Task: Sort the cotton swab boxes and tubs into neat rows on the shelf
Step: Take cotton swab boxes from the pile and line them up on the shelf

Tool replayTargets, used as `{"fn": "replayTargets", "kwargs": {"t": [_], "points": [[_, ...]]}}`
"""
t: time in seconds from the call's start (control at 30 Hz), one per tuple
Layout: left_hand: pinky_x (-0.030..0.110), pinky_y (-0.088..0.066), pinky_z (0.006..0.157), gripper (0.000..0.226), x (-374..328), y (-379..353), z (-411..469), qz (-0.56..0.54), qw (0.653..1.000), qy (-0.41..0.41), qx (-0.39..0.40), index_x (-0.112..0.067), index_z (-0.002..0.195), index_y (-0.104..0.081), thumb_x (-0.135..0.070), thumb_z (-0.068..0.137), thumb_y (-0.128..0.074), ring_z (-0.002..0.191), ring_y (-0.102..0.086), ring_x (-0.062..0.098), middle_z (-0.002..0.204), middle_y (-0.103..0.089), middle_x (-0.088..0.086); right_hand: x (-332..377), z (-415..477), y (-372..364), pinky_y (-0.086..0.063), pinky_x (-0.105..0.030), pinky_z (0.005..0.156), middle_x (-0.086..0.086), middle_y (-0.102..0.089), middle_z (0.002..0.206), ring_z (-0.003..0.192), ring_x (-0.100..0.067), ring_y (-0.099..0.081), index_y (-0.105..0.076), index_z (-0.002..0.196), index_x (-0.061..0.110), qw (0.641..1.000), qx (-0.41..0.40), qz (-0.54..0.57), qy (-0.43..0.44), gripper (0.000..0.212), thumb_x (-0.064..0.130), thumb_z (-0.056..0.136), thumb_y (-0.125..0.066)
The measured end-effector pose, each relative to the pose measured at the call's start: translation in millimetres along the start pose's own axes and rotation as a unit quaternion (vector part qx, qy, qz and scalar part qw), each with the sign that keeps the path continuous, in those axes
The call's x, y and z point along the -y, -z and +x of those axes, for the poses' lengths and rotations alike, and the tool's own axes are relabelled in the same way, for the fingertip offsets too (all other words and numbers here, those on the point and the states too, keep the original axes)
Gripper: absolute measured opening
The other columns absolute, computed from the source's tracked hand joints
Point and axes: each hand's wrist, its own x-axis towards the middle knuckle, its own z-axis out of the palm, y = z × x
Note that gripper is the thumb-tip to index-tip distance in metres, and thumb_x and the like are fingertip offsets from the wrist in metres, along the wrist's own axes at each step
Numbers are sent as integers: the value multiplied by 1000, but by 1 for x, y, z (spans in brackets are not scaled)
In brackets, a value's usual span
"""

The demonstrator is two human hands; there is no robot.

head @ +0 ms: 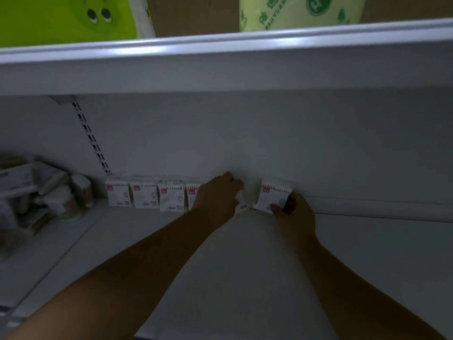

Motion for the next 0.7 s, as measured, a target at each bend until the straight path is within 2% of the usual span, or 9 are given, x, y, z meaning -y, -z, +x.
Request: {"fn": "replayTargets", "kwargs": {"t": [0.07,0.1,0.13,0.23,0.27,0.3,0.47,0.6,0.7], "points": [[22,-37,67,28,7,4,-12,-121,982,83,-121,-20,109,-61,-27,82,-68,87,-56,15,101,-55,-2,1,-1,1,-41,-20,76,-3,-69,107,88,-10,-58,-62,107,15,999,-21,25,-7,31,17,79,-73],[22,-41,66,27,7,4,-20,-203,953,154,-163,-19,103,-62,-28,80,-72,81,-57,13,94,-57,-4,1,-1,2,-41,-18,73,-3,-69,105,86,-9,-58,-62,106,16,999,-31,40,-9,30,17,78,-74],[25,-48,67,27,6,1,-26,-304,906,233,-177,-16,99,-62,-26,77,-75,78,-61,14,88,-60,-4,2,0,2,-41,-16,69,-2,-69,102,84,-8,-58,-62,104,16,998,-39,54,-9,29,15,78,-75],[32,-58,61,34,-3,-16,-36,-535,720,415,-151,-3,102,-63,-18,75,-79,72,-68,21,83,-69,6,4,0,2,-40,-13,65,-1,-67,98,82,-9,-59,-61,100,17,996,-45,72,-6,27,14,78,-75],[30,-58,58,32,-4,-23,-37,-553,692,440,-148,-2,100,-64,-17,76,-78,67,-68,20,81,-69,7,4,-1,2,-40,-14,65,0,-67,97,83,-9,-59,-61,101,16,997,-42,72,-4,26,14,78,-74],[29,-58,58,30,-6,-30,-38,-550,686,453,-147,-3,98,-65,-18,76,-78,65,-68,19,79,-70,7,4,-1,1,-40,-13,65,1,-67,97,83,-9,-60,-62,102,15,997,-36,71,-2,26,13,78,-74],[44,-57,75,25,-7,-45,-36,-443,760,452,-150,-15,88,-56,-35,83,-69,78,-68,27,82,-68,8,1,-3,-3,-40,0,57,7,-65,94,82,-6,-62,-65,105,15,999,26,36,26,29,12,78,-75],[32,-48,69,27,-8,-45,-35,-310,854,404,-108,-22,84,-50,-47,87,-58,80,-63,21,75,-57,-6,-1,-3,-7,-46,-11,69,5,-69,99,85,-7,-64,-65,108,18,998,56,28,28,34,11,76,-76],[32,-48,73,29,-4,-48,-32,-246,887,381,-86,-21,93,-58,-50,89,-53,87,-61,21,89,-57,-4,-2,-3,-9,-48,-19,76,3,-71,102,89,-9,-65,-65,110,18,997,61,-15,48,36,15,77,-76]]}}
